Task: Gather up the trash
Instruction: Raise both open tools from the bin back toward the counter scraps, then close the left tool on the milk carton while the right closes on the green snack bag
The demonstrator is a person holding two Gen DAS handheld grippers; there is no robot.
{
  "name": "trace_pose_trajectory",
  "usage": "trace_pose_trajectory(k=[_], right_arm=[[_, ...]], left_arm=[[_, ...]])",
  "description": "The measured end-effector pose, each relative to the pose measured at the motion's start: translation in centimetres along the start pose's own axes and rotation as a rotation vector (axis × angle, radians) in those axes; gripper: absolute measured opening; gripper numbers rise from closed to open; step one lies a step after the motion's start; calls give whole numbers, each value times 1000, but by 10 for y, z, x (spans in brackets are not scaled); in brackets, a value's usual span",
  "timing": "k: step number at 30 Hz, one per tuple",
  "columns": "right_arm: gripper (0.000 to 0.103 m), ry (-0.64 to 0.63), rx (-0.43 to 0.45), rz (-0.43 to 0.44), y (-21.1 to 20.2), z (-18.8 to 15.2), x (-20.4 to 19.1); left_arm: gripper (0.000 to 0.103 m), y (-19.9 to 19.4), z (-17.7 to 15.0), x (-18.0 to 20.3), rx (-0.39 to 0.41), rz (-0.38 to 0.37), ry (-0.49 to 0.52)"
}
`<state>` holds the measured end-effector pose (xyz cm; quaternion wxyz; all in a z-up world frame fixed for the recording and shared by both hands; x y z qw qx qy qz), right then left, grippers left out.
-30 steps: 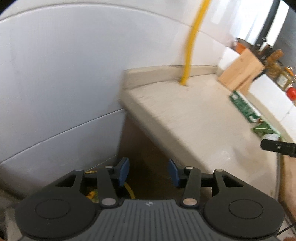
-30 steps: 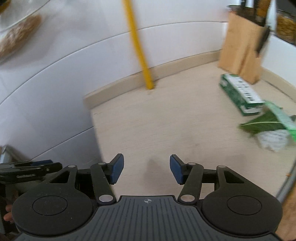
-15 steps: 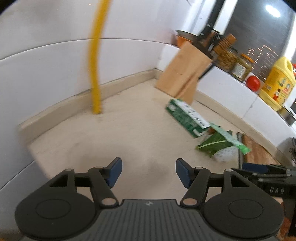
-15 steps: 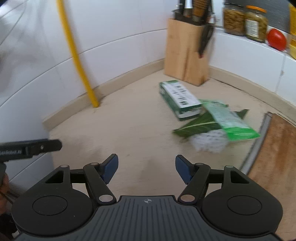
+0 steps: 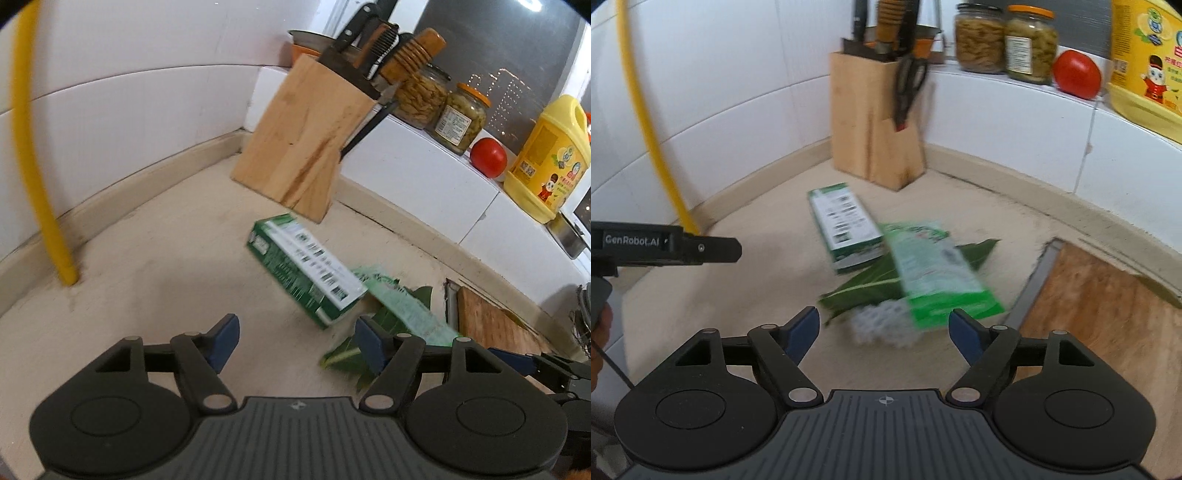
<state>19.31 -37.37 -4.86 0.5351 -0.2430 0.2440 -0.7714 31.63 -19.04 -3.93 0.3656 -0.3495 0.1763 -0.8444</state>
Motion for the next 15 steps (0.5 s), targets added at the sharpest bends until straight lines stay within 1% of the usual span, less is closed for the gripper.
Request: trace_pose_trajectory(k=[6, 15], right_arm=[[83, 14, -5, -17, 18, 12, 21], [84, 22, -6, -2, 42, 29, 32]], left_arm=[[63, 25, 13, 6, -17, -6, -9], [63, 56, 25, 12, -42, 17, 4]])
Point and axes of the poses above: each gripper's, at about its wrist camera, not at the fingertips, and y roughly the way its jaws point, x to its right, z to its top, the point moved 9 cm from there along y, roughly the way its jaws point, and after that the axes turned 10 degrees about -z, right-handed, at the moved point
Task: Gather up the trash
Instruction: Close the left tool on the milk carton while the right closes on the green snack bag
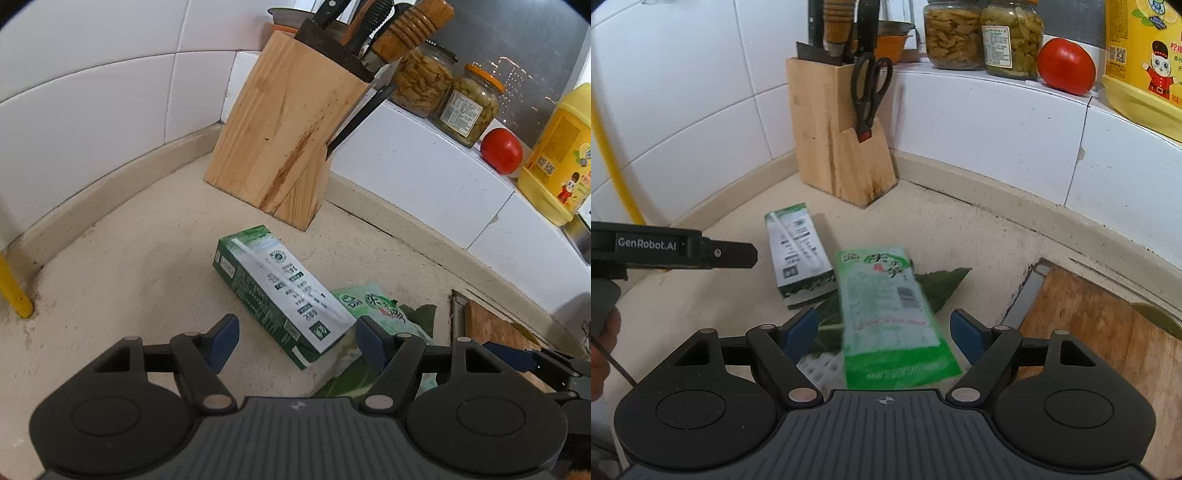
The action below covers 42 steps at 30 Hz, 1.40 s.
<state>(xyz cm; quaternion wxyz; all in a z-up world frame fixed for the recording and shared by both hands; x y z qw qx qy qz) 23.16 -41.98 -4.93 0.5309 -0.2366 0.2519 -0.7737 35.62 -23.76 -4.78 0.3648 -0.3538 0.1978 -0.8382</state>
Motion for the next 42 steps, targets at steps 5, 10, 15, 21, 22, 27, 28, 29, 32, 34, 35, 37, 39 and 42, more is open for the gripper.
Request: trace_pose_trajectory(k=[5, 10, 15, 21, 22, 27, 28, 29, 32, 34, 35, 37, 39, 42], right_arm=[[84, 10, -5, -2, 14, 10, 7], [85, 22, -21, 12, 24, 14, 10], [87, 16, -46, 23, 36, 13, 7], [89, 10, -86, 28, 53, 12, 10], [89, 10, -92, 29, 56, 12, 10], [89, 31, -127, 56, 67, 9, 8], [89, 33, -126, 60, 68, 9, 8], [89, 31, -123, 62, 68, 9, 7], [86, 12, -133, 57, 72, 7, 4], [74, 8, -137, 66, 71, 6, 2], [66, 15, -140, 79, 69, 5, 1], [59, 17, -131, 82, 63, 8, 0], [46, 20, -116, 69, 53, 9, 1], [38, 39, -113, 80, 38, 9, -1]], left_arm=[[63, 13, 11, 0, -7, 9, -10], [63, 30, 21, 4, -23, 12, -16], [63, 53, 27, 1, -56, 33, -46], [75, 72, 32, 1, -60, 80, -44], [76, 75, 32, 0, -61, 93, -41], [76, 85, 24, -18, -110, 131, -101], [75, 87, 23, -20, -118, 140, -103], [74, 89, 22, -21, -124, 149, -102], [61, 91, 18, -20, -132, 143, -80], [50, 88, 14, -17, -144, 128, -66], [48, 87, 13, -16, -145, 129, -57], [46, 81, 11, -15, -145, 127, -35], [46, 75, 6, -14, -151, 124, -21], [46, 64, -2, -14, -170, 112, -6]])
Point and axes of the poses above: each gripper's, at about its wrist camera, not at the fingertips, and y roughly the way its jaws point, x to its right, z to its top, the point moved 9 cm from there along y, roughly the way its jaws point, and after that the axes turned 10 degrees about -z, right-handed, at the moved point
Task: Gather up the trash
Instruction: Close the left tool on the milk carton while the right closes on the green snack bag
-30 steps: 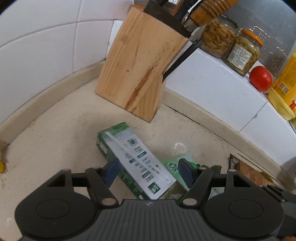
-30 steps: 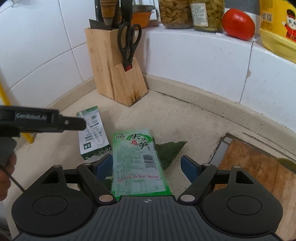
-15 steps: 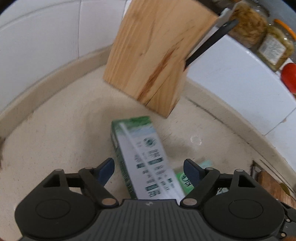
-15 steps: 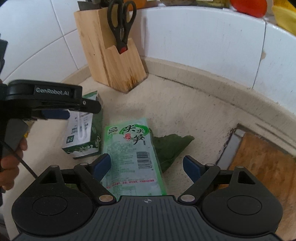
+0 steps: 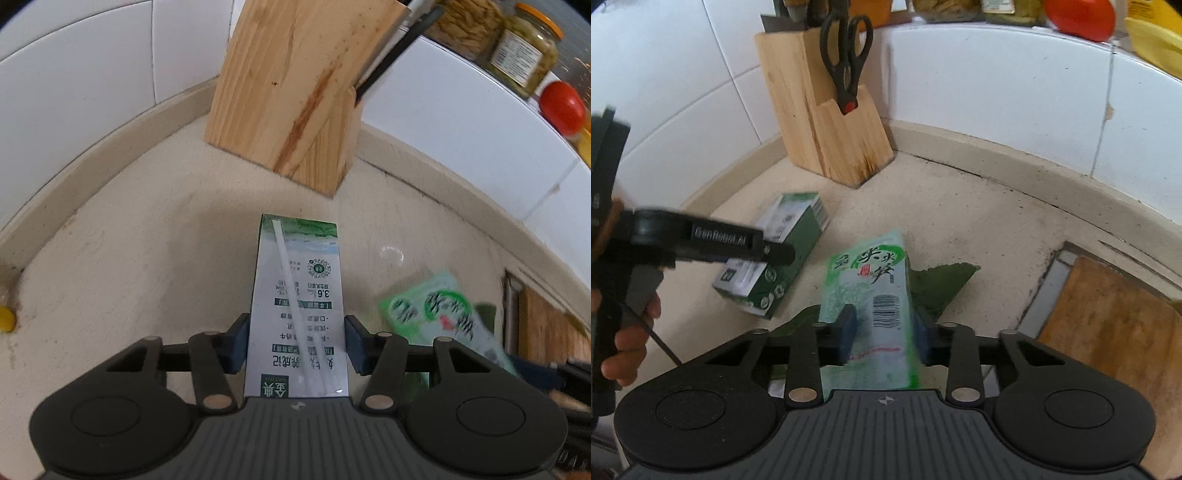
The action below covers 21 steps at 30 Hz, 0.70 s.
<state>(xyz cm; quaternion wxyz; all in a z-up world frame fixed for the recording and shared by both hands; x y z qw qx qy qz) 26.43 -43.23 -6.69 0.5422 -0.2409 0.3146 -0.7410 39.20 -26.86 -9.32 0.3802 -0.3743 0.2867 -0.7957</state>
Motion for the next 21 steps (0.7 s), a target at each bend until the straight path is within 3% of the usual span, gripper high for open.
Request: trace_pose_trajectory(k=[5, 11, 17, 21], right_arm=[[38, -6, -24, 4, -14, -9, -4], [48, 83, -63, 127, -29, -21, -5], [76, 241, -93, 255, -28, -28, 12], [79, 304, -102, 294, -25, -33, 22]], left_arm=[[46, -11, -9, 2, -23, -28, 39], [48, -10, -7, 4, -37, -23, 85], [60, 2, 0, -1, -38, -19, 95], [62, 13, 2, -2, -47, 28, 122]])
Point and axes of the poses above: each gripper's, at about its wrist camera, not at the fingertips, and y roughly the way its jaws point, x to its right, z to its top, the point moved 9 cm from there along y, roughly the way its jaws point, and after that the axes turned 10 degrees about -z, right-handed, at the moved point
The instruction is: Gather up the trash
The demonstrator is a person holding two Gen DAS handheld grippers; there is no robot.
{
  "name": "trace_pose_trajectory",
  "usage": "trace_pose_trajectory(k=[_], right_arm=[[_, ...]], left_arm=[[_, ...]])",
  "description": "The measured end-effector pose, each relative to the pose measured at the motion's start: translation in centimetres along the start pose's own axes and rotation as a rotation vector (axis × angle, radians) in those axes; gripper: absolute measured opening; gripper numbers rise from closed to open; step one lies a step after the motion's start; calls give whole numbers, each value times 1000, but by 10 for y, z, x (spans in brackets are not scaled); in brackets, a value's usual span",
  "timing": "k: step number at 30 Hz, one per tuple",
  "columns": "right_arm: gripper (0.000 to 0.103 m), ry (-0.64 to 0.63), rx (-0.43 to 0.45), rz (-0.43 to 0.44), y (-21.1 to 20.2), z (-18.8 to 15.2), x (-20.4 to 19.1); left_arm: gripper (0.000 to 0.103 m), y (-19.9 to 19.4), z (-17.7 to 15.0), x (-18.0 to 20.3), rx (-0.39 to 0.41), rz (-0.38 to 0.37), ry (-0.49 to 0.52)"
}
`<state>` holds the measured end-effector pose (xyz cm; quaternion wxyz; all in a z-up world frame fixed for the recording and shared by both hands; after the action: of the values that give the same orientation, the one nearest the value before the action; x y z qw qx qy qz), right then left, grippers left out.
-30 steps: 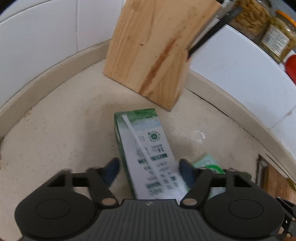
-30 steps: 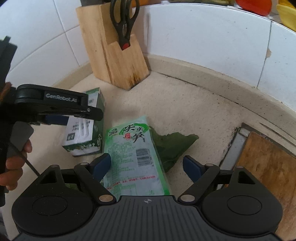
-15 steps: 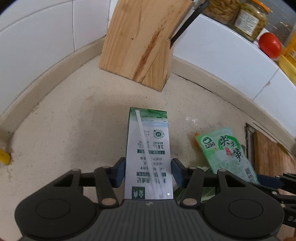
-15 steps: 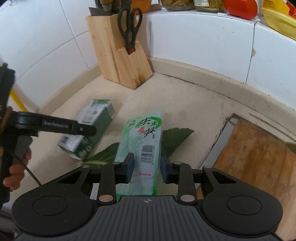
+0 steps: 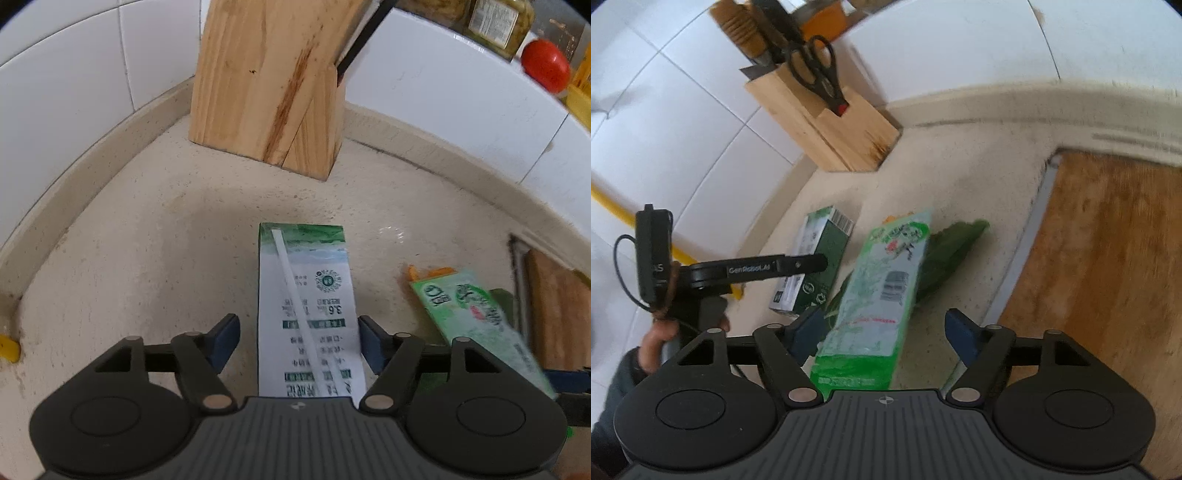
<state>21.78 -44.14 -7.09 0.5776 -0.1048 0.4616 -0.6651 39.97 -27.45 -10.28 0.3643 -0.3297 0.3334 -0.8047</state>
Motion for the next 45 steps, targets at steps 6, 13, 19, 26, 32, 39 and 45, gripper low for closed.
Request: trace_pose_trajectory(k=[6, 13, 19, 26, 32, 39, 45], right_arm=[[76, 26, -11, 48, 1, -8, -3], [23, 103, -23, 60, 4, -22, 3], [11, 96, 23, 93, -13, -26, -11], [16, 76, -20, 90, -13, -48, -16], [60, 93, 14, 46, -6, -37, -7], [70, 154, 61, 66, -3, -16, 8], [70, 185, 50, 107, 8, -13, 9]], left_arm=[[62, 7, 0, 5, 7, 13, 35], [47, -4, -3, 7, 40, 32, 71], [47, -29, -19, 14, 43, 5, 80], [47, -35, -41, 14, -1, 4, 108], [55, -35, -34, 11, 27, 14, 98], [63, -32, -26, 8, 35, 36, 127], [63, -25, -31, 7, 10, 44, 134]])
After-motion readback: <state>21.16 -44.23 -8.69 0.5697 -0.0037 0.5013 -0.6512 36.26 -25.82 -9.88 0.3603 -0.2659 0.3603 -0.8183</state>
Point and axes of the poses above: each gripper's, at about its wrist camera, not at the fingertips, and y roughly the way its jaws point, x to its right, z to its top, the point moved 9 cm from there along y, roughly the way its jaws point, and after that the axes turned 10 degrees about -z, right-handed, at the moved point
